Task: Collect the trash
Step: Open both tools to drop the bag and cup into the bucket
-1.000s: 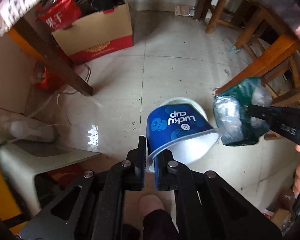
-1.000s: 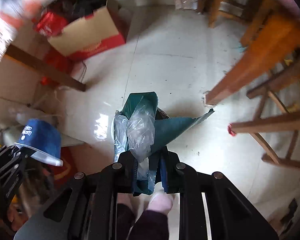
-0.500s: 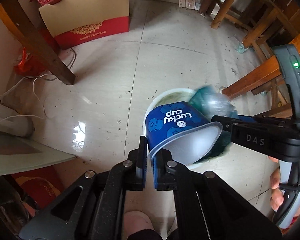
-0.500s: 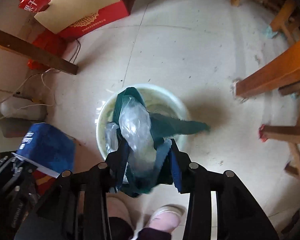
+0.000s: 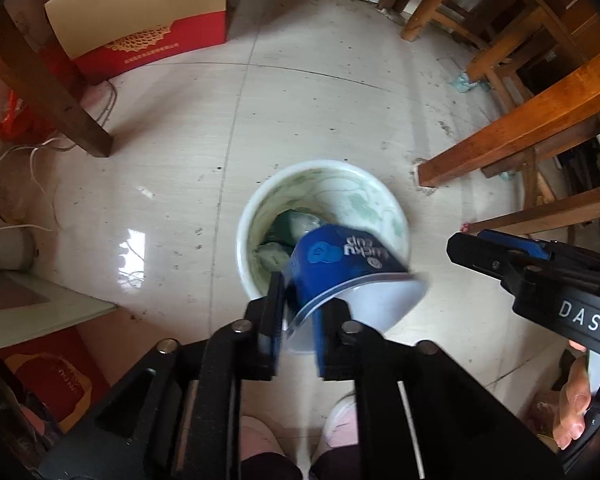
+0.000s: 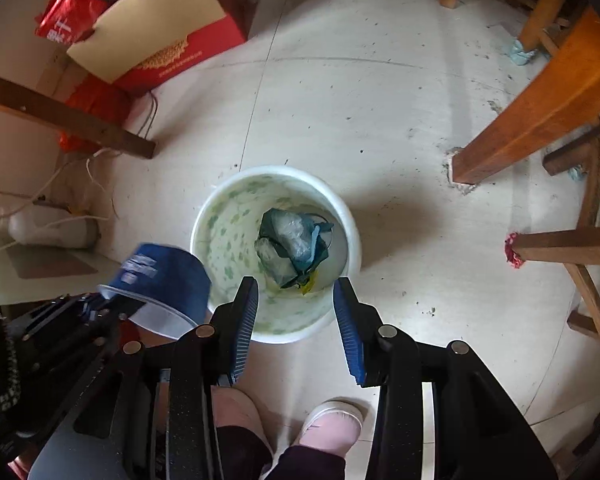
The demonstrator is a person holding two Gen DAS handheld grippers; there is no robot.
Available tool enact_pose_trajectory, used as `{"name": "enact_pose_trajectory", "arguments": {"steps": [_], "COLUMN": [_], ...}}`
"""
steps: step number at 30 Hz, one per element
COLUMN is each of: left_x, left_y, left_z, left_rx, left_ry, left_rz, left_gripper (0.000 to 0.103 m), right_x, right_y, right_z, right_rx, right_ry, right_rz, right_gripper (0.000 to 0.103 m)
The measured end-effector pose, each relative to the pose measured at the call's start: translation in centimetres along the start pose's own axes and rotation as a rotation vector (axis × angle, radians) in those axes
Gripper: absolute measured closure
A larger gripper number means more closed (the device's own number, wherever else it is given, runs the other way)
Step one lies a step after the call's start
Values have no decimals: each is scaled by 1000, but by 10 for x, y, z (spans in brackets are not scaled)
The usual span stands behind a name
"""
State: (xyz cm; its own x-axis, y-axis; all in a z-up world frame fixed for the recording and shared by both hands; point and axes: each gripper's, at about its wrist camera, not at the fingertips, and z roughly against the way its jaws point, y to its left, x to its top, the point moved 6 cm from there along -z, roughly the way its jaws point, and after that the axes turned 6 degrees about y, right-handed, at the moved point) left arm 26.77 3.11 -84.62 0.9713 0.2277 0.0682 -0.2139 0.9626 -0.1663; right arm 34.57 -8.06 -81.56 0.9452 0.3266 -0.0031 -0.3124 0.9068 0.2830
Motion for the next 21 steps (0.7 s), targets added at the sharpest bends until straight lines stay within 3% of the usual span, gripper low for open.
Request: {"name": "enact_pose_trajectory", "arguments": {"steps": [3, 11, 17, 21], "left_x": [-1, -7, 8, 19], "left_y": [-2, -8, -17, -26], "left_z": [7, 50, 128, 202], "left_rx": [-6, 16, 32, 61], "left_ry": [-8, 1, -55, -118], "left_rz": [-3, -17, -29, -59], "left_gripper": [73, 72, 72, 72], "right_x": [0, 0, -2, -3], "right_y": [-3, 3, 19, 30], "right_z": [7, 47, 114, 173], "right_rx": [8, 10, 3, 1], "right_ry": [-4, -32, -71, -120], "right_rz": [-4, -1, 19, 22], "right_gripper": [67, 67, 67, 67]}}
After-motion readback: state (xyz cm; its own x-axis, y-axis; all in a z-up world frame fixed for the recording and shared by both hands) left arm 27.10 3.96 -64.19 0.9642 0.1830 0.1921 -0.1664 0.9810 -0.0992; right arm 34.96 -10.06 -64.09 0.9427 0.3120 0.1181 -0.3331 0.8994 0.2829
